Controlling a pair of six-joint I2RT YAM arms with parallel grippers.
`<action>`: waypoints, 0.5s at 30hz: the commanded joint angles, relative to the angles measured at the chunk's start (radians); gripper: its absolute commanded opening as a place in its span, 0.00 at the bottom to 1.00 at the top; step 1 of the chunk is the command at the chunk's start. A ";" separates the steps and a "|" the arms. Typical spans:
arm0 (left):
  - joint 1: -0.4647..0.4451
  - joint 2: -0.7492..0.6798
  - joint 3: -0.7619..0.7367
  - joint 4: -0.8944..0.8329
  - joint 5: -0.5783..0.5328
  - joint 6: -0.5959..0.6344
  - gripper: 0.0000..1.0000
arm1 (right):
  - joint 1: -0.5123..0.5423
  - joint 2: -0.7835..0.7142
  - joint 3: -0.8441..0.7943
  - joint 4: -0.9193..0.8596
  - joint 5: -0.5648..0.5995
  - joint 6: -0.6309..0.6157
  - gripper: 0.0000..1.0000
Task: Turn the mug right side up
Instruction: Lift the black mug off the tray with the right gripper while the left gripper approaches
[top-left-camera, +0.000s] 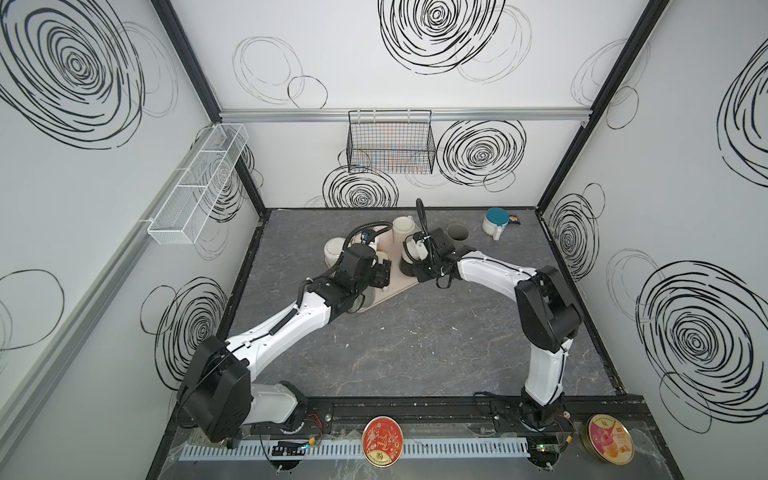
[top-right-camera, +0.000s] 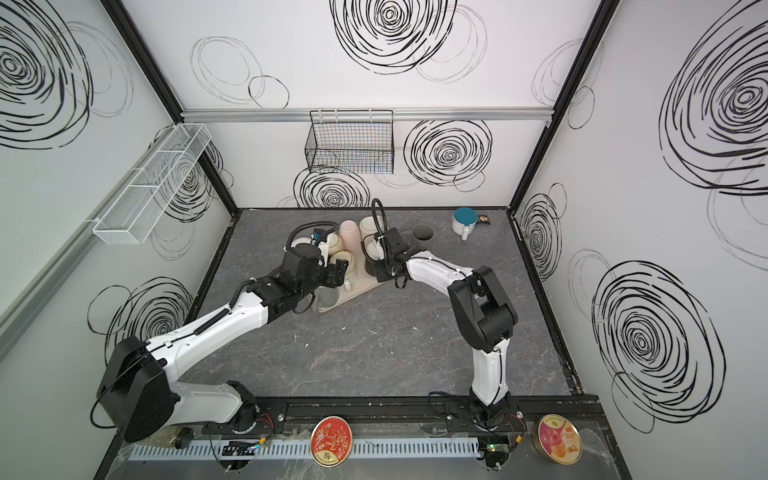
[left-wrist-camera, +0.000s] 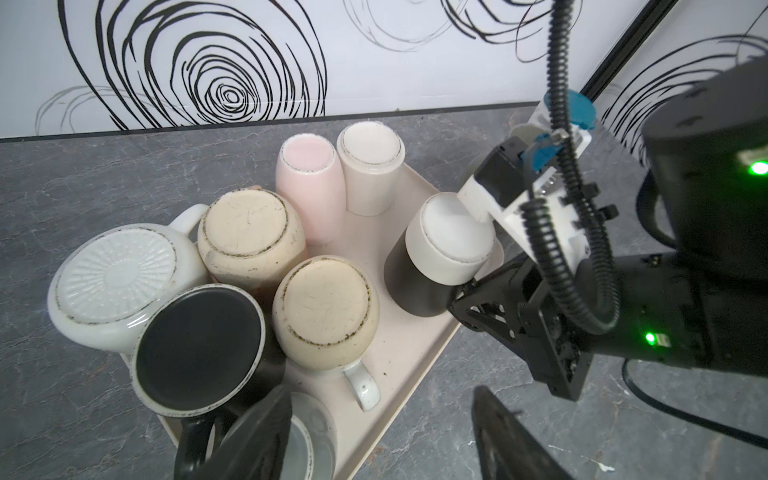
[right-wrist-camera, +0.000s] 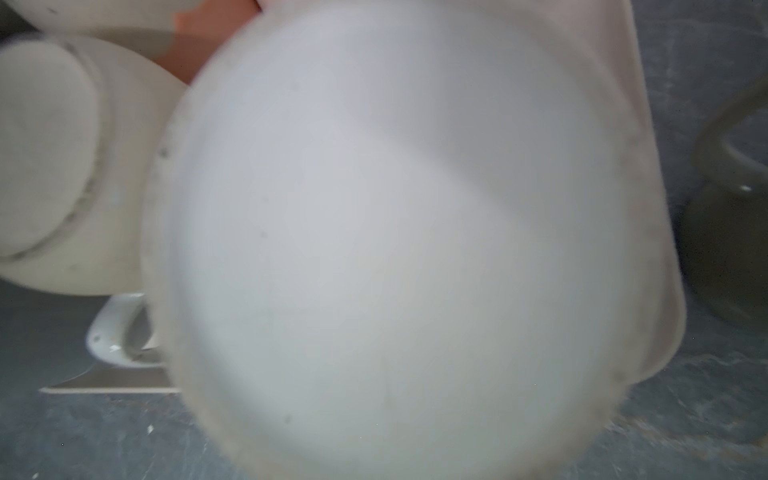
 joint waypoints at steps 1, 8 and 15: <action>0.024 -0.073 -0.044 0.133 0.048 -0.048 0.73 | -0.009 -0.146 -0.044 0.287 -0.097 0.048 0.00; 0.103 -0.235 -0.208 0.427 0.208 -0.156 0.79 | -0.068 -0.302 -0.205 0.639 -0.305 0.203 0.00; 0.176 -0.219 -0.303 0.693 0.439 -0.374 0.79 | -0.112 -0.343 -0.269 0.948 -0.516 0.398 0.00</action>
